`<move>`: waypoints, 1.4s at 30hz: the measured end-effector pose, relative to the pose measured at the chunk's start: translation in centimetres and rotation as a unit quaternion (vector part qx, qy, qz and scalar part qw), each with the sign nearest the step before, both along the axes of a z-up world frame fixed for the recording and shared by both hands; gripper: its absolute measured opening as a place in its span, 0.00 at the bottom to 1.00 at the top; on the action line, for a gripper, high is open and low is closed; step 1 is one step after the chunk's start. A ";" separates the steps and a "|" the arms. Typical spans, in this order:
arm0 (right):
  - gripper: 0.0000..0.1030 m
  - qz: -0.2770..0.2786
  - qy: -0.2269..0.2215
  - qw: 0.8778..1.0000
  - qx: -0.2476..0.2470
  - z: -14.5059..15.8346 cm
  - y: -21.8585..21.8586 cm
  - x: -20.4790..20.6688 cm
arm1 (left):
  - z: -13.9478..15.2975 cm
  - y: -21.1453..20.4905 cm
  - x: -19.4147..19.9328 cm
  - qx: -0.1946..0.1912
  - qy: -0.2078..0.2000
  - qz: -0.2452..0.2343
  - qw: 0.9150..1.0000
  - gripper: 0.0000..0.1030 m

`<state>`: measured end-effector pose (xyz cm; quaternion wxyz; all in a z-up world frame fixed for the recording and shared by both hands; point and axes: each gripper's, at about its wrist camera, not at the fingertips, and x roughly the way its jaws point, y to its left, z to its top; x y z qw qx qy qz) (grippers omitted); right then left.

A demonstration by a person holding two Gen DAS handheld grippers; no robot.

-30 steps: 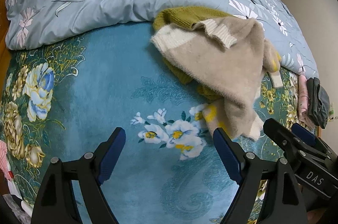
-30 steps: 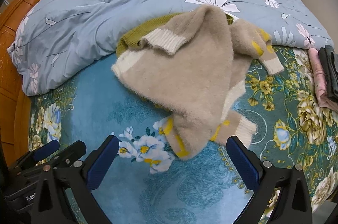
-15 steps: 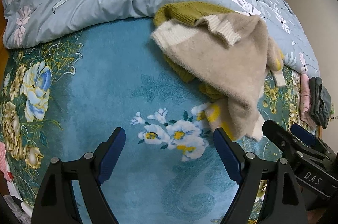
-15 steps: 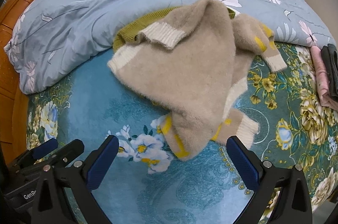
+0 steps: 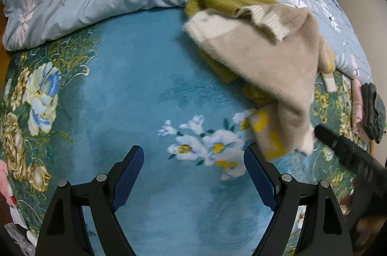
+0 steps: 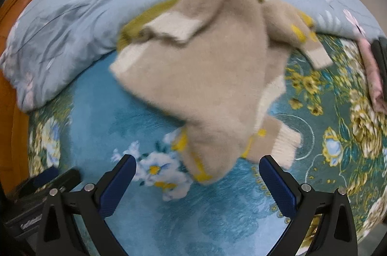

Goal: Fold clothes
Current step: 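Grasp the beige sweater with the right gripper and lift it off the olive garment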

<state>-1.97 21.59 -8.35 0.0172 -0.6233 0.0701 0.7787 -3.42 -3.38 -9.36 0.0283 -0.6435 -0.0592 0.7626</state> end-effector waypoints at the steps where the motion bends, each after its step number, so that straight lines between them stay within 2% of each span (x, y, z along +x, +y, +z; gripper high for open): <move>1: 1.00 -0.004 -0.007 1.000 -0.001 -0.7 0.4 -0.2 | 0.0 -0.5 0.3 -0.004 0.001 0.004 1.000 0.83; 5: 1.00 -0.022 -0.034 0.999 -0.007 -3.4 2.2 -1.1 | 0.1 -2.7 1.5 -0.014 -0.003 0.026 1.000 0.83; 9: 0.97 0.016 -0.036 0.999 0.014 -5.2 0.7 -2.8 | 0.5 -4.7 2.6 -0.023 -0.008 0.049 0.999 0.83; 12: 0.74 0.013 -0.051 0.998 0.039 -6.6 0.3 -4.1 | 0.8 -6.2 3.4 -0.030 -0.012 0.066 0.997 0.83; 14: 0.66 0.010 -0.064 0.997 0.050 -7.0 0.2 -4.7 | 1.0 -7.2 4.0 -0.034 -0.014 0.077 0.996 0.83; 16: 0.45 0.001 -0.063 0.997 0.046 -6.3 0.5 -4.7 | 1.1 -8.3 4.5 -0.039 -0.017 0.088 0.995 0.83; 17: 0.41 -0.004 -0.062 0.997 0.043 -5.8 0.7 -4.8 | 1.2 -8.8 4.8 -0.041 -0.018 0.093 0.995 0.83; 19: 0.33 -0.024 -0.048 0.998 0.030 -4.4 1.7 -4.6 | 1.5 -9.7 5.4 -0.043 -0.018 0.104 0.994 0.83; 23: 0.26 -0.052 -0.008 0.999 -0.007 -0.1 3.8 -4.5 | 3.0 -10.9 6.5 -0.040 -0.004 0.118 0.992 0.83; 26: 0.24 -0.040 0.031 0.998 -0.043 3.6 4.6 -4.8 | 4.5 -11.7 8.3 -0.031 0.012 0.131 0.991 0.83; 30: 0.22 -0.006 0.077 0.992 -0.096 9.2 3.8 -3.2 | 6.2 -13.0 11.3 -0.019 0.031 0.150 0.988 0.83; 33: 0.22 0.029 0.094 0.987 -0.130 12.6 1.7 -1.2 | 7.3 -14.5 13.8 -0.015 0.044 0.167 0.985 0.83; 37: 0.22 0.085 0.109 0.975 -0.174 16.3 -3.0 1.7 | 9.1 -17.4 17.1 -0.008 0.068 0.209 0.975 0.83; 42: 0.22 0.140 0.121 0.945 -0.270 19.9 -10.6 4.7 | 12.5 -21.4 21.1 -0.006 0.115 0.264 0.958 0.83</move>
